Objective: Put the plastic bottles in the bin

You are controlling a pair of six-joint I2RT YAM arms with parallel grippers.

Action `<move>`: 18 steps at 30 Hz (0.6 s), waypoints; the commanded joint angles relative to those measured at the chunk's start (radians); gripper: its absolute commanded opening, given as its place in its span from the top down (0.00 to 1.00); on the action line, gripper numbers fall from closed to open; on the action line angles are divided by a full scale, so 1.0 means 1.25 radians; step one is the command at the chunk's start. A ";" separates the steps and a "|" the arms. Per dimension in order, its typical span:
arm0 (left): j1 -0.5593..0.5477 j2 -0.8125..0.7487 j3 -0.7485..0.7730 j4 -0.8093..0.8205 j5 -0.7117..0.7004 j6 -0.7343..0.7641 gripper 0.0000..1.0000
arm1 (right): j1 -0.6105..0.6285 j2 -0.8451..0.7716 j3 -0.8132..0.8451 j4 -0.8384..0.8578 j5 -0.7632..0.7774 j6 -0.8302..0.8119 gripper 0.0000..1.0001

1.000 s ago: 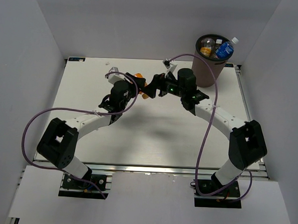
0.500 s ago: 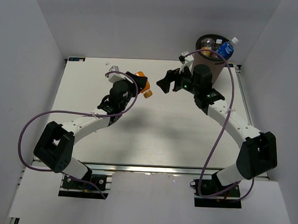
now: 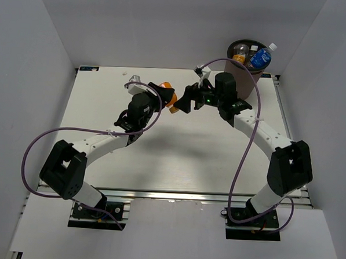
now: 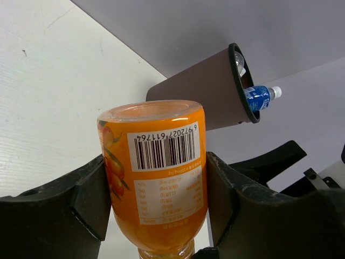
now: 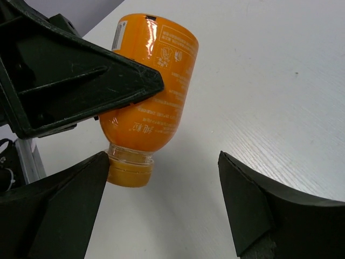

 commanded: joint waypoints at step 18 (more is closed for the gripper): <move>-0.055 0.001 0.046 0.063 -0.050 0.030 0.52 | 0.011 0.087 0.082 0.031 -0.129 0.061 0.73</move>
